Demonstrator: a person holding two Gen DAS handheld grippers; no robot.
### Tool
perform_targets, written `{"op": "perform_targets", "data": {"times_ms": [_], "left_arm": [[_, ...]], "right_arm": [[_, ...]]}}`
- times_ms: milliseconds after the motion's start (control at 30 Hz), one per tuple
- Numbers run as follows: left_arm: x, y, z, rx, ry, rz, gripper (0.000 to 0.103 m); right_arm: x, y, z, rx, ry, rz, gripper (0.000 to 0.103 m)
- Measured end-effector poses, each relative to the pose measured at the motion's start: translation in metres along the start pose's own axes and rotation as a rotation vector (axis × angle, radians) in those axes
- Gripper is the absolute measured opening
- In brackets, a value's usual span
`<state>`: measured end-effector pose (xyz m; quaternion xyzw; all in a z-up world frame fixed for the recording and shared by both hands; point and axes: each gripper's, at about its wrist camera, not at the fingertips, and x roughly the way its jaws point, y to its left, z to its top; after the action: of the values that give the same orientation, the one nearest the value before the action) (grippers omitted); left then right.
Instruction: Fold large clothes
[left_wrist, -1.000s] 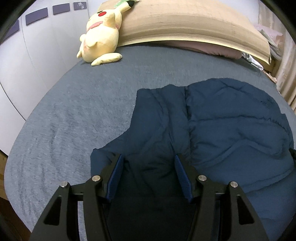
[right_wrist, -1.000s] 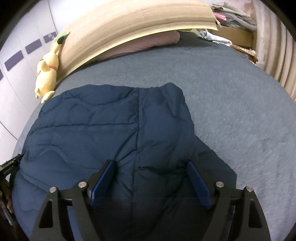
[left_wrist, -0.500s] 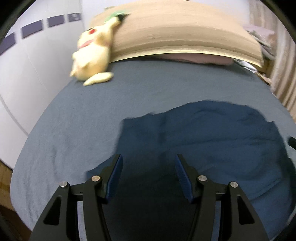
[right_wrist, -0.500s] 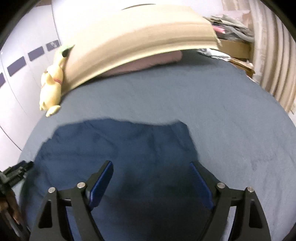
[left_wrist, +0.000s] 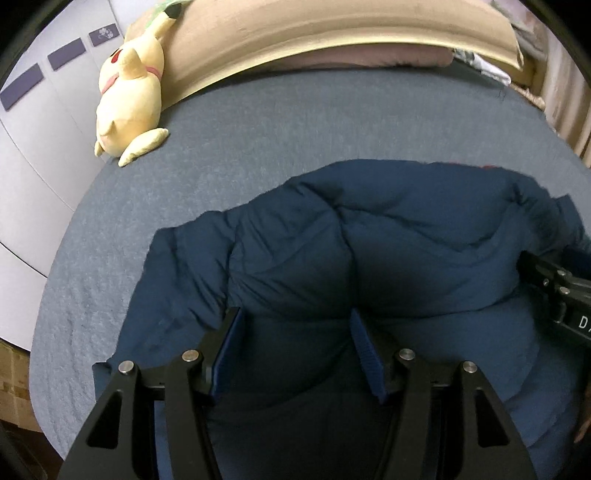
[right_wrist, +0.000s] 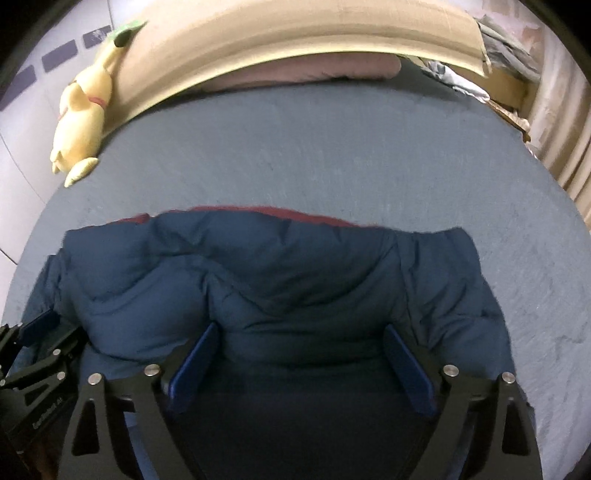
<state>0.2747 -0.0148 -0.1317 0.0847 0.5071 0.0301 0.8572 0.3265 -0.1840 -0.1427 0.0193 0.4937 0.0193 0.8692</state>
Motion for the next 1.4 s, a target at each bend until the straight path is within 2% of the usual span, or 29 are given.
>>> {"op": "perform_targets", "data": {"times_ms": [67, 133, 233, 267, 300, 433, 500, 567, 733, 967, 1100, 1233, 1400], "left_arm": [[-0.001, -0.002, -0.001, 0.004, -0.010, 0.007, 0.061], [-0.014, 0.003, -0.006, -0.007, -0.024, -0.019, 0.061], [-0.041, 0.015, -0.017, -0.041, -0.068, -0.064, 0.061], [-0.050, 0.018, -0.022, -0.043, -0.092, -0.065, 0.063], [-0.061, 0.020, -0.027, -0.042, -0.116, -0.059, 0.067], [-0.105, 0.027, -0.053, -0.029, -0.221, -0.023, 0.072], [-0.124, 0.030, -0.066, -0.025, -0.257, -0.015, 0.079], [-0.136, 0.036, -0.076, -0.040, -0.288, -0.017, 0.080], [-0.166, 0.042, -0.107, -0.086, -0.305, -0.058, 0.082], [-0.186, 0.054, -0.152, -0.147, -0.307, -0.092, 0.083], [-0.198, 0.058, -0.168, -0.154, -0.308, -0.082, 0.085], [-0.222, 0.061, -0.191, -0.153, -0.353, -0.064, 0.092], [-0.241, 0.060, -0.211, -0.144, -0.363, -0.121, 0.095]], "right_arm": [[-0.001, 0.001, 0.001, -0.003, -0.007, -0.001, 0.093], [-0.014, -0.002, -0.002, 0.009, -0.016, 0.020, 0.093], [-0.048, -0.007, -0.012, 0.012, -0.099, 0.061, 0.094], [-0.062, -0.006, -0.018, 0.000, -0.130, 0.061, 0.101], [-0.074, -0.006, -0.023, -0.009, -0.154, 0.059, 0.103], [-0.139, -0.009, -0.059, -0.019, -0.280, 0.065, 0.103], [-0.163, -0.009, -0.077, -0.014, -0.314, 0.057, 0.103], [-0.180, -0.009, -0.094, -0.003, -0.340, 0.082, 0.103], [-0.204, 0.006, -0.137, -0.009, -0.371, 0.063, 0.103], [-0.220, 0.015, -0.197, 0.023, -0.384, 0.049, 0.103], [-0.232, 0.021, -0.226, 0.053, -0.392, 0.059, 0.103], [-0.248, 0.027, -0.249, 0.075, -0.414, 0.068, 0.103], [-0.264, 0.030, -0.269, 0.098, -0.419, 0.052, 0.103]]}}
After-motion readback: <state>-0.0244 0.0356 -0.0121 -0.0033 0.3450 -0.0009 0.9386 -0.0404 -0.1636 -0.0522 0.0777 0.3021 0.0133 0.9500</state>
